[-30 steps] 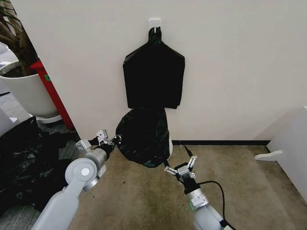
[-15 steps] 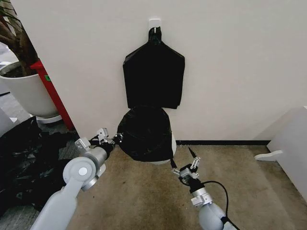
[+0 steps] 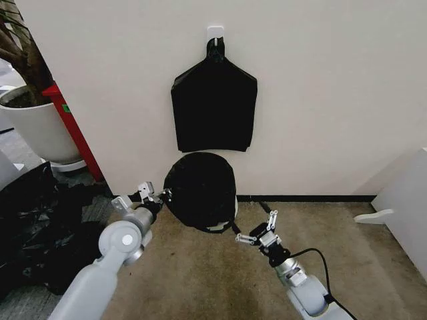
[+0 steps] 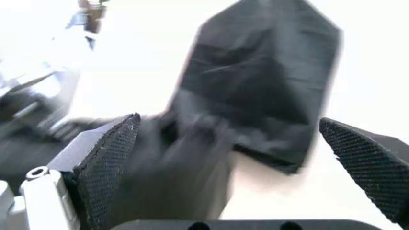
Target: Place the garbage bag over the trash bin.
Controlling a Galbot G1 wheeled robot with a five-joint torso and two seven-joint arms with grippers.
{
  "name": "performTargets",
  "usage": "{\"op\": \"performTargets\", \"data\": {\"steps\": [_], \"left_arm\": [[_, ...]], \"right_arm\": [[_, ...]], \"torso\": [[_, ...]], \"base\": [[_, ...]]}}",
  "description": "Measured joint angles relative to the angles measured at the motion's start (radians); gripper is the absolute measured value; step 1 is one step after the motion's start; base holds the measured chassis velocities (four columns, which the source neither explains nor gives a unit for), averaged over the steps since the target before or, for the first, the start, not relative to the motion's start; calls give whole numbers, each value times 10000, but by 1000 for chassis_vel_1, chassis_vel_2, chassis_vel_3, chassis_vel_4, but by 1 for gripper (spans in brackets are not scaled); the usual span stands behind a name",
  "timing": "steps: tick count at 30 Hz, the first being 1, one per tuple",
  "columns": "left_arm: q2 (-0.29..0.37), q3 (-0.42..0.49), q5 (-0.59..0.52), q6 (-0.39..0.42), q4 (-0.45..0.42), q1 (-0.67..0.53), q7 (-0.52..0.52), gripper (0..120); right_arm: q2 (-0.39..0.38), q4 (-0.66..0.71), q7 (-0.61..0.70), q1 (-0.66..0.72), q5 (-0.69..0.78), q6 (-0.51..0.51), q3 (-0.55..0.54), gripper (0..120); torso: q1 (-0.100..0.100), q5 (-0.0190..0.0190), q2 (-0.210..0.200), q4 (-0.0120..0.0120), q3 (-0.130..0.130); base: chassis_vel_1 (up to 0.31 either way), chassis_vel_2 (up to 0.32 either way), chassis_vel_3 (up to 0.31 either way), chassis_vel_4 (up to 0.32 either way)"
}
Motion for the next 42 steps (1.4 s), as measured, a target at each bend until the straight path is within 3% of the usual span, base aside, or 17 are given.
{"op": "performTargets", "data": {"steps": [4,11,14,16,17,19,31,34,42], "left_arm": [[-203,139,901,383,187,244,-78,4],[-488,201,1040,1196,186,443,-447,4],[-527,204,946,1450,61,551,-519,10],[-525,208,931,1583,-12,670,-565,18],[-489,207,911,1658,-123,842,-618,31],[-435,189,914,1664,-225,939,-623,39],[151,-66,912,1797,-1360,1522,-1068,78],[277,-101,798,1956,-1733,1725,-1463,94],[365,-269,570,1934,-1394,1631,-1697,100]], "right_arm": [[156,703,1150,-3,27,-796,-140,100],[179,895,1277,-126,-181,-894,-146,100],[181,894,1278,-141,-241,-894,-139,100],[187,868,1279,-138,-276,-894,-133,100],[229,811,1279,-126,-355,-894,-134,100],[256,780,1277,-121,-401,-894,-143,100],[282,683,1259,-106,-496,-894,-164,100],[303,639,1256,-109,-560,-885,-165,100],[300,637,1254,-180,-632,-841,-157,100]], "torso": [[0,0,0,3,0],[0,0,0,2,0],[0,1,0,0,0],[0,0,0,1,0],[0,0,0,2,0],[0,1,0,1,0],[0,1,0,3,0],[0,0,0,2,1],[0,0,0,2,1]], "base": [[0,0,0,0],[0,0,0,0],[0,0,0,0],[0,0,0,0],[0,0,0,0],[0,0,0,0],[0,0,0,0],[0,0,0,0],[0,0,0,0]]}}
